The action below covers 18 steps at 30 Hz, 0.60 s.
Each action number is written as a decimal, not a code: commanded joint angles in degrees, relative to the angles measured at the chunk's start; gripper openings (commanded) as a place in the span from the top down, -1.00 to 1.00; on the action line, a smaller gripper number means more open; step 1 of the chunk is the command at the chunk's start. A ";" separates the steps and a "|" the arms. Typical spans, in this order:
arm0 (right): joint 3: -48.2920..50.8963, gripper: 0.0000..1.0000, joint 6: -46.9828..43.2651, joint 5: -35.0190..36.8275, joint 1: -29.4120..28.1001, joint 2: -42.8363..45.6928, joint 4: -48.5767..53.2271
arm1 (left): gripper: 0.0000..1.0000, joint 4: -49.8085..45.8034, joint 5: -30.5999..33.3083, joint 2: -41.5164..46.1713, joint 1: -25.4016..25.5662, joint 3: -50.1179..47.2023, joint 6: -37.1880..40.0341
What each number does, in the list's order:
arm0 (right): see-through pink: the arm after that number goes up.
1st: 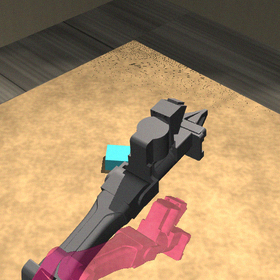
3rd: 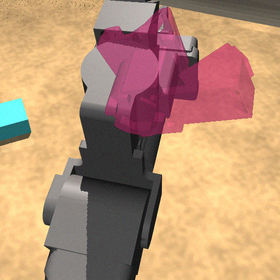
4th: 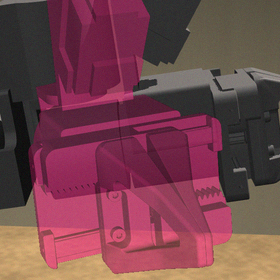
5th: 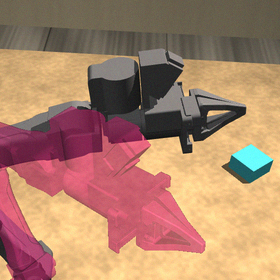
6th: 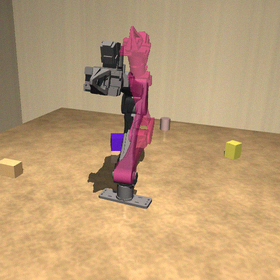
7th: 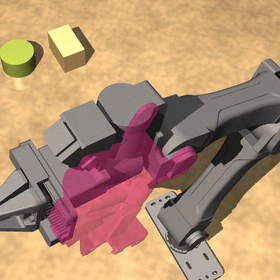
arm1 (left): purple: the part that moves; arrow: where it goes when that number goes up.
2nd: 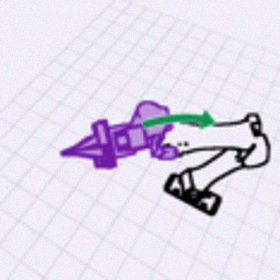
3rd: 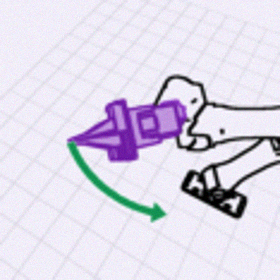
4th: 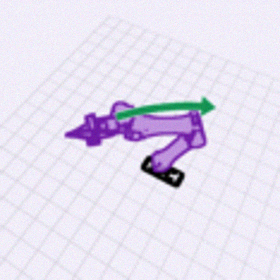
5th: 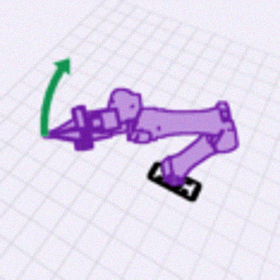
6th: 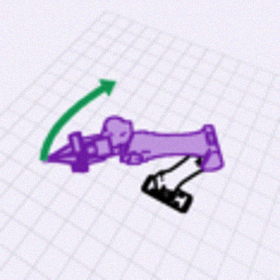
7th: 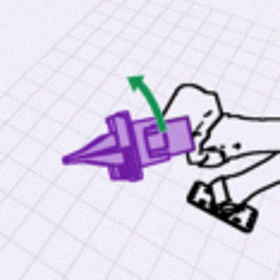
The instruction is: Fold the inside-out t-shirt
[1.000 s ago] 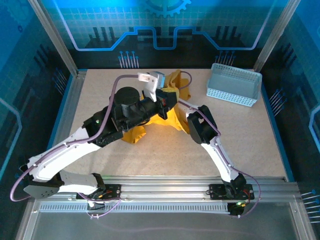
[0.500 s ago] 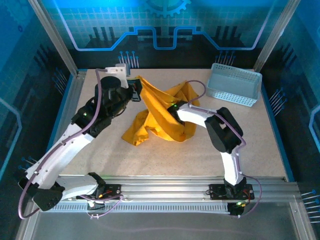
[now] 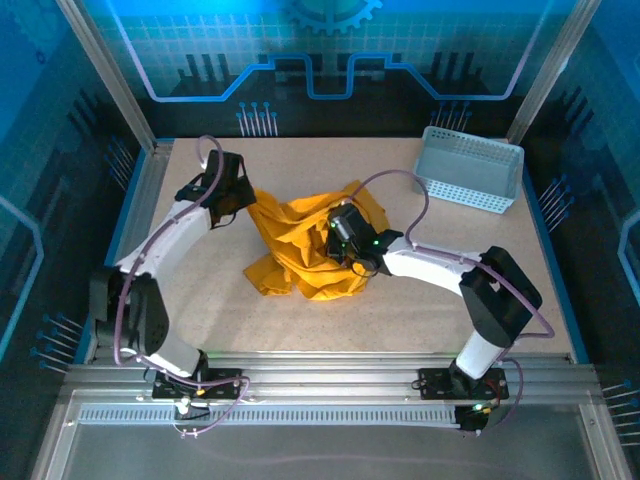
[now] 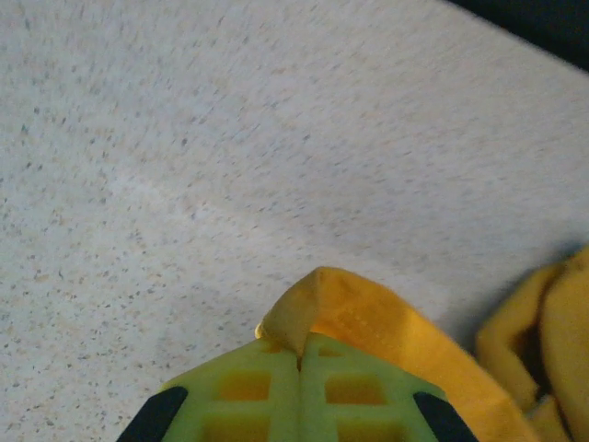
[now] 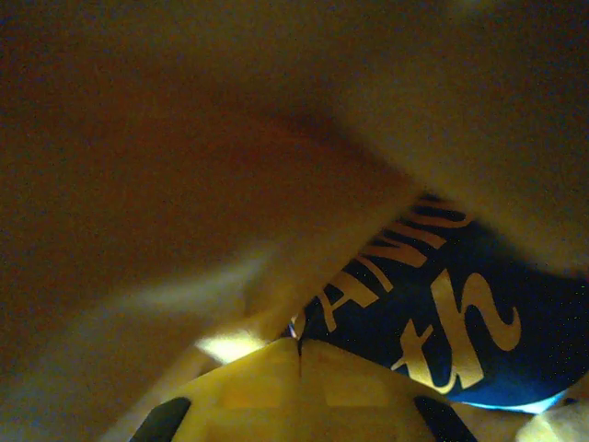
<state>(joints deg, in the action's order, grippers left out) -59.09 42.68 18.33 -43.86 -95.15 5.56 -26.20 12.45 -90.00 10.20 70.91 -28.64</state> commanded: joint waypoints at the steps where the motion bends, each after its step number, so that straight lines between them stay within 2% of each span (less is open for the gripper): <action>1: 3.71 1.00 -4.08 -2.70 -1.47 4.28 -6.99 | 0.95 -4.42 -1.77 -4.57 -0.75 2.55 -1.27; 8: 7.84 1.00 -7.26 -6.94 -1.54 12.84 -11.56 | 0.99 -7.49 -0.54 -13.56 -2.27 4.37 -1.76; 13: 10.18 1.00 -9.95 -12.26 -1.32 19.56 -13.25 | 0.98 -11.68 3.39 -18.85 -2.80 7.66 -1.34; 18: 13.39 1.00 -12.13 -16.56 0.23 26.44 -15.15 | 0.96 -12.36 3.25 -21.91 -5.63 7.71 -1.87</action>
<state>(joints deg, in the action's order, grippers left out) -47.03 33.43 5.32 -44.56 -72.10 -5.72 -35.44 14.13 -110.19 7.03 77.32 -29.32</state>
